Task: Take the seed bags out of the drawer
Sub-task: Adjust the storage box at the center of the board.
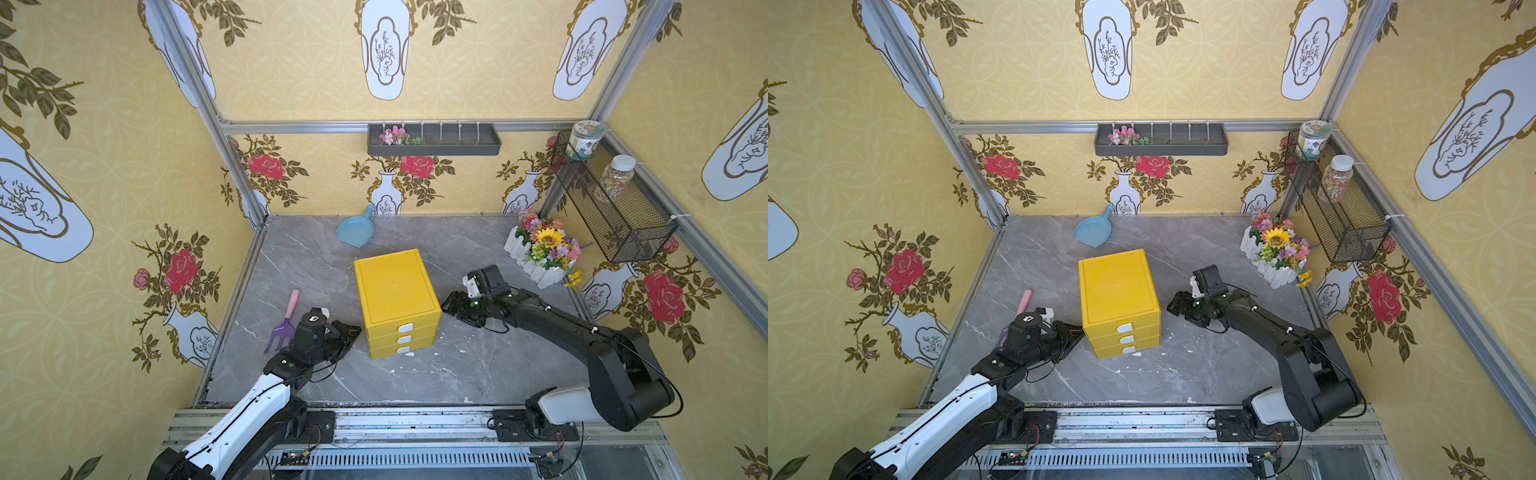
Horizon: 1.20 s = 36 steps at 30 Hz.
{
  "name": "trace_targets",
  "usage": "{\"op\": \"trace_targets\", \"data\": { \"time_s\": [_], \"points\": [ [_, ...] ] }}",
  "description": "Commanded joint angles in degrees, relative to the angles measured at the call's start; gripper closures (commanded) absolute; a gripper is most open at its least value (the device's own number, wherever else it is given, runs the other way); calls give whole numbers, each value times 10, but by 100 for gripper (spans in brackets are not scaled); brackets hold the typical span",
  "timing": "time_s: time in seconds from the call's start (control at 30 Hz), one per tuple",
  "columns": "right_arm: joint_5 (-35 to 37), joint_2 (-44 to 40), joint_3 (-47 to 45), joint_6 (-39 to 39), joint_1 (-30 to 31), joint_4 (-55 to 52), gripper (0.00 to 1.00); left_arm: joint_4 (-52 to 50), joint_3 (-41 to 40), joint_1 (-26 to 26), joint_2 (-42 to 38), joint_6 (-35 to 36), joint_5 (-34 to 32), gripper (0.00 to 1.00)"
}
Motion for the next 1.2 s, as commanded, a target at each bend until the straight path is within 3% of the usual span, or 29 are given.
{"op": "trace_targets", "data": {
  "time_s": [0.0,0.2,0.83,1.0,1.17],
  "points": [
    [19,28,31,0,6,12,30,33,2,-13,12,-7,29,79],
    [8,87,98,-12,11,5,30,37,19,-38,29,10,45,78],
    [-37,304,346,-23,67,-35,34,38,7,-47,16,11,66,73],
    [-15,317,378,-28,51,-69,34,32,19,-47,22,20,60,72],
    [2,291,352,-38,17,-82,31,-11,31,-47,12,35,50,72]
  ]
}}
